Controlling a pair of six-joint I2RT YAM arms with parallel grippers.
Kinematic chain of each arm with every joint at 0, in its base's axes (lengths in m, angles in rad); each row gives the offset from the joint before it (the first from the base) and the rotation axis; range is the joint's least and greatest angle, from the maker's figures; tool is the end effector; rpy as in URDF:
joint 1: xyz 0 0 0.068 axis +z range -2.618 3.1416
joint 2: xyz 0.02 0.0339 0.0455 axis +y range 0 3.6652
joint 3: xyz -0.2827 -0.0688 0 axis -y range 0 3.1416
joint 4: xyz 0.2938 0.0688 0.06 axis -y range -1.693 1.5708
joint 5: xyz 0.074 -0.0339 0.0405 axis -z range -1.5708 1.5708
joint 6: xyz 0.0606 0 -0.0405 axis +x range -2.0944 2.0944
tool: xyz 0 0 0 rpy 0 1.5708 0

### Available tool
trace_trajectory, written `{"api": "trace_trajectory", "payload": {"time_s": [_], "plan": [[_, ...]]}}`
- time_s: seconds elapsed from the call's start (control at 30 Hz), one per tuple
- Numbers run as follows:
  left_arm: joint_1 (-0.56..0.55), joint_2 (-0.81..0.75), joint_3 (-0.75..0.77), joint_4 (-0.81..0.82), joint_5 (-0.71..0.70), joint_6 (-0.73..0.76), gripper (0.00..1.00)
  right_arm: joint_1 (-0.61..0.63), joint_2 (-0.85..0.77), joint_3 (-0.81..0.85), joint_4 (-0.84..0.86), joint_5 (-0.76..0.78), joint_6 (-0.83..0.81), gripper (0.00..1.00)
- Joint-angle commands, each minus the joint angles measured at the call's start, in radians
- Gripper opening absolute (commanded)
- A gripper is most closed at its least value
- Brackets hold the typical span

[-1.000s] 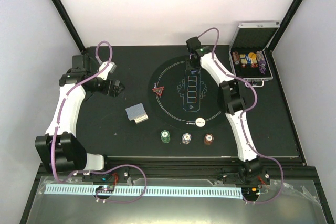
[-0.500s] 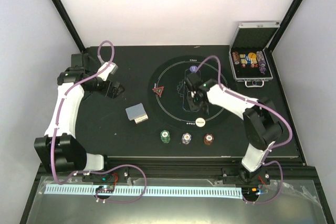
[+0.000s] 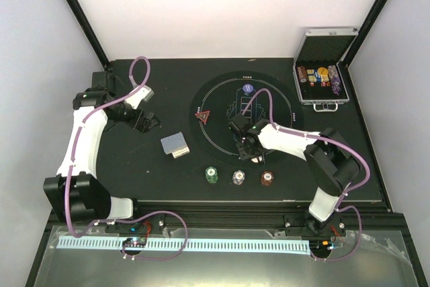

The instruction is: Distribute texas hold em gaming equipment

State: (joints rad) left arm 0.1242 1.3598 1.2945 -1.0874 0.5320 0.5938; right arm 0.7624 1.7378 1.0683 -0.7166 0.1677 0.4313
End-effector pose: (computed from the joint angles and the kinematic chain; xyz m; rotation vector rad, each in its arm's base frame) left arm 0.3106 0.0078 0.3153 0.7318 2.4299 -0.4574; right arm 0.2667 0.2407 0.1255 -0.4548 2.8588 -0.0506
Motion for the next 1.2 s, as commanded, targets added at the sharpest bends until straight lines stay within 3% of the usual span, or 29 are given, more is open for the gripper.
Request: {"api": "trace_trajectory", "payload": {"time_s": [0.0, 0.47, 0.6, 0.83, 1.17], "plan": [[0.003, -0.037, 0.001, -0.037, 0.029, 0.063, 0.99, -0.002, -0.020, -0.039, 0.006, 0.056, 0.039, 0.40], [-0.020, -0.067, -0.166, -0.060, 0.011, 0.338, 0.99, -0.056, -0.002, -0.097, 0.020, 0.066, 0.058, 0.30], [-0.041, -0.073, -0.225, -0.006, -0.033, 0.380, 0.99, -0.088, -0.023, -0.089, -0.011, 0.113, 0.067, 0.30], [-0.063, -0.073, -0.249, 0.045, -0.056, 0.404, 0.99, -0.050, -0.095, -0.061, -0.028, 0.083, 0.076, 0.39], [-0.129, -0.048, -0.290, 0.101, -0.130, 0.488, 0.99, -0.071, -0.061, -0.135, 0.040, 0.020, 0.093, 0.37]]}}
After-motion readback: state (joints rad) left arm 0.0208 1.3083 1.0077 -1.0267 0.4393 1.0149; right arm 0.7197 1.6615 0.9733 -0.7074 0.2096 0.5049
